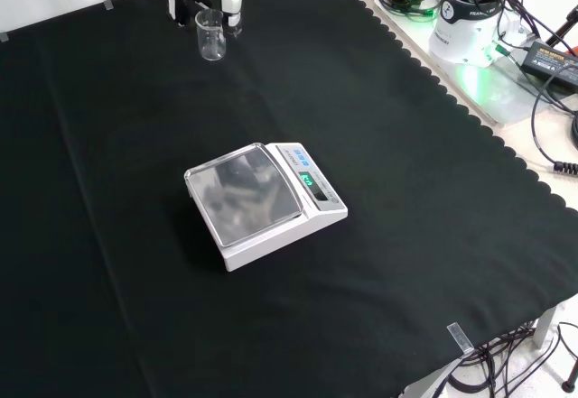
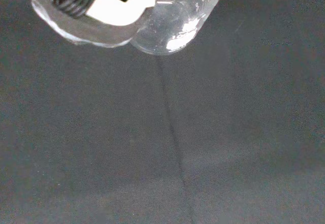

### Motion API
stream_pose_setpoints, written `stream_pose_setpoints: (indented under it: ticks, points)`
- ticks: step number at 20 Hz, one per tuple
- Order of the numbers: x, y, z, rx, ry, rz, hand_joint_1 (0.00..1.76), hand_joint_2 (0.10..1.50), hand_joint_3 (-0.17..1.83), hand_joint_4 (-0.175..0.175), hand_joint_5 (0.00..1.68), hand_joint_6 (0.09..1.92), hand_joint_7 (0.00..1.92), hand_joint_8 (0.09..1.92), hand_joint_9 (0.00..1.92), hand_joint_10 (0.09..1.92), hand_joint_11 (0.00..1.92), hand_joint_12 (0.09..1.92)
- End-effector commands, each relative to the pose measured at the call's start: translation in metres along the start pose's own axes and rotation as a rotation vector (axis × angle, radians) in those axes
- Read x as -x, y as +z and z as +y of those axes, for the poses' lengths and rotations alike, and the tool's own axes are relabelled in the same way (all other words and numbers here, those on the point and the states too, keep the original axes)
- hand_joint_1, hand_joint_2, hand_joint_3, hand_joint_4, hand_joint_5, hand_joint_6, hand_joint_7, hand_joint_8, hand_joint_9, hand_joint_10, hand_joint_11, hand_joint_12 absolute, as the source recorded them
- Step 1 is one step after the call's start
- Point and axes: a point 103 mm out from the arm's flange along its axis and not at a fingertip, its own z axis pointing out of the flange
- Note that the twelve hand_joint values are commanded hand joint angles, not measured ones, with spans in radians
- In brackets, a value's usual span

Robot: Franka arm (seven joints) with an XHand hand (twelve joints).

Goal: Put the beaker on the electronic balance.

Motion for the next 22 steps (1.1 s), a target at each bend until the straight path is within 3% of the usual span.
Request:
stream_pose_setpoints:
  ticks: [1, 4, 10, 15, 22]
  points:
    - [-0.001, -0.002, -0.008, 0.007, 0.003, 0.012, 1.18, 1.03, 0.03, -0.165, 1.13, 0.75, 0.98, 0.77, 1.43, 0.12, 1.56, 0.56]
    - [-0.005, -0.003, -0.013, -0.003, 0.020, 0.019, 1.18, 1.03, 0.03, -0.167, 1.13, 0.75, 0.98, 0.77, 1.43, 0.12, 1.56, 0.55]
    - [-0.013, -0.007, -0.025, -0.003, -0.003, 0.039, 1.18, 1.03, 0.02, -0.169, 1.13, 0.75, 0.98, 0.77, 1.43, 0.12, 1.56, 0.55]
    - [-0.029, -0.015, -0.036, 0.012, -0.054, 0.042, 1.18, 1.03, 0.02, -0.171, 1.13, 0.75, 0.98, 0.77, 1.43, 0.12, 1.56, 0.55]
    - [-0.075, -0.031, -0.047, 0.010, -0.150, 0.023, 1.18, 1.03, 0.02, -0.173, 1.13, 0.75, 0.98, 0.77, 1.44, 0.12, 1.56, 0.55]
